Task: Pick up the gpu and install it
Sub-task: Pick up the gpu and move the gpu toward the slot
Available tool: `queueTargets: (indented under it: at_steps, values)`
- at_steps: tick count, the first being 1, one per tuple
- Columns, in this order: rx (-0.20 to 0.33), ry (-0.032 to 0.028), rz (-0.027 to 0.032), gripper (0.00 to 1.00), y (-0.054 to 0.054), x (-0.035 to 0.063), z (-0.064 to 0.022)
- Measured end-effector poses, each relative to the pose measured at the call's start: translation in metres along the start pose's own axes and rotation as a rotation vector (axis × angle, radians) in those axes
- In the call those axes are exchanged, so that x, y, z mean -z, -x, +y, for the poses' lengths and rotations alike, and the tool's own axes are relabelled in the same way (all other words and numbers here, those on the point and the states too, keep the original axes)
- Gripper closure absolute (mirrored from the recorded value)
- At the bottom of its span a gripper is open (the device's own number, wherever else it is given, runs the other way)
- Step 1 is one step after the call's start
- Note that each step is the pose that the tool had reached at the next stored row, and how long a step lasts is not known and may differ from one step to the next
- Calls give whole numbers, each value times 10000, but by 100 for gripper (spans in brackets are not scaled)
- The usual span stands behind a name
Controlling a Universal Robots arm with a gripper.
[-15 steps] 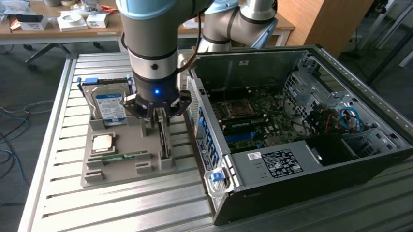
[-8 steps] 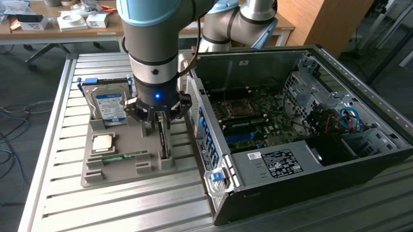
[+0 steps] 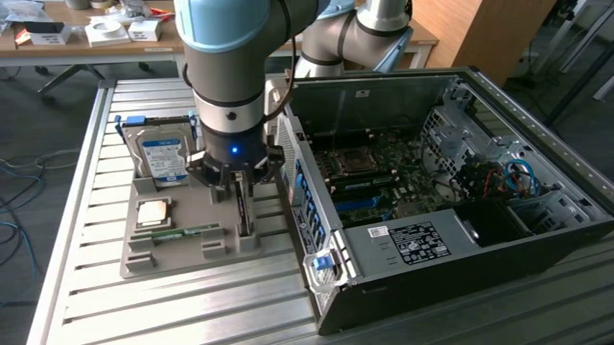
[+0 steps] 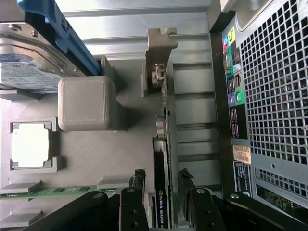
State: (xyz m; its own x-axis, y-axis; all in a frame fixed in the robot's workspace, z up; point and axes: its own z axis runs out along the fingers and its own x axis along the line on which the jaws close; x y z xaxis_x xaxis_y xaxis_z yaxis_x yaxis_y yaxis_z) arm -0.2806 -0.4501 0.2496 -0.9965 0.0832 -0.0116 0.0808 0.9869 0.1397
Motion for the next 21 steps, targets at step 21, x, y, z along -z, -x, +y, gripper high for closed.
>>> queueTargets:
  at_steps: [21]
  values:
    - [26, -473, 36, 58, 13, -72, 98]
